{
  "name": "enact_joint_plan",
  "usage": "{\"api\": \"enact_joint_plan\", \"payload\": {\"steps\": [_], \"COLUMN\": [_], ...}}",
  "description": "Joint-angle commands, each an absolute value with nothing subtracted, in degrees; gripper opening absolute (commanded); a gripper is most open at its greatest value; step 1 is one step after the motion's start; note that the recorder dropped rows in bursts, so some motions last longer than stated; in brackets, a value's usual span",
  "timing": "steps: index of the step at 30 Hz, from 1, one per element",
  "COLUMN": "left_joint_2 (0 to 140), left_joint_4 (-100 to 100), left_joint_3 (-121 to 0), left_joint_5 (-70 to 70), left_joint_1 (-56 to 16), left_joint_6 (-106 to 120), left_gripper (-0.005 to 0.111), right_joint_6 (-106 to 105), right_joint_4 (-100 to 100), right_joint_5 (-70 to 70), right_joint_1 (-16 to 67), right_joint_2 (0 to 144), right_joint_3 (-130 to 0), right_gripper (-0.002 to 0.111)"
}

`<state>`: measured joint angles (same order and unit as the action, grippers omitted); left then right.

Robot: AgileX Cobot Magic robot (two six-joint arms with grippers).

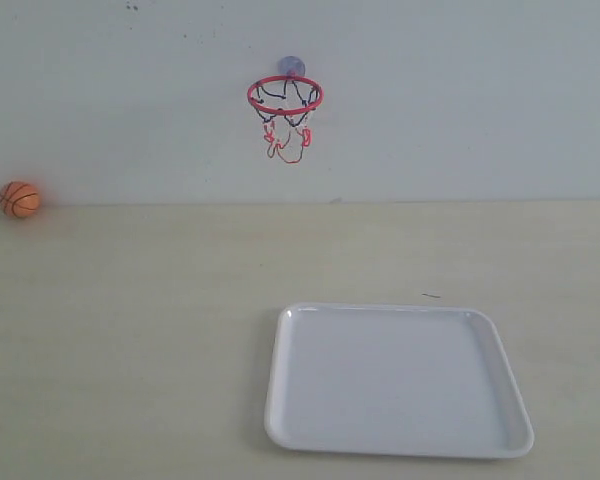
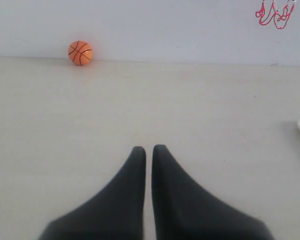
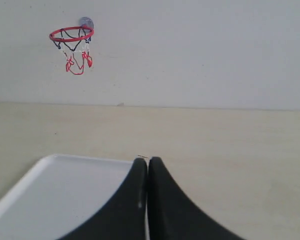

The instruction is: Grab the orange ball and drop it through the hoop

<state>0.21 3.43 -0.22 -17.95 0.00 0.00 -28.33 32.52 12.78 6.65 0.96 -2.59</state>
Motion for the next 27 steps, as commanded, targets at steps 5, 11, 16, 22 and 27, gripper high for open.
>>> {"api": "enact_joint_plan", "payload": {"steps": [5, 11, 16, 22, 27], "left_joint_2": [0.0, 0.0, 0.0, 0.0, 0.0], "left_joint_4": [3.8, 3.8, 3.8, 3.8, 3.8], "left_joint_3": [0.0, 0.0, 0.0, 0.0, 0.0], "left_joint_5": [-18.0, -18.0, -18.0, -18.0, -18.0], "left_joint_1": [0.0, 0.0, 0.0, 0.0, 0.0], "left_joint_6": [-0.3, -0.3, -0.3, -0.3, -0.3], "left_gripper": [0.004, 0.004, 0.004, 0.004, 0.004], "right_joint_6": [0.5, 0.5, -2.1, -7.8, -5.0], "right_joint_4": [8.2, 6.8, 6.7, 6.8, 7.2], "right_joint_5": [11.9, 11.8, 18.2, 19.2, 19.2], "right_joint_1": [8.6, 8.6, 8.6, 8.6, 8.6], "right_joint_2": [0.5, 0.5, 0.5, 0.0, 0.0], "right_joint_3": [-2.3, -0.2, 0.0, 0.0, 0.0], "right_gripper": [0.0, 0.0, 0.0, 0.0, 0.0]}}
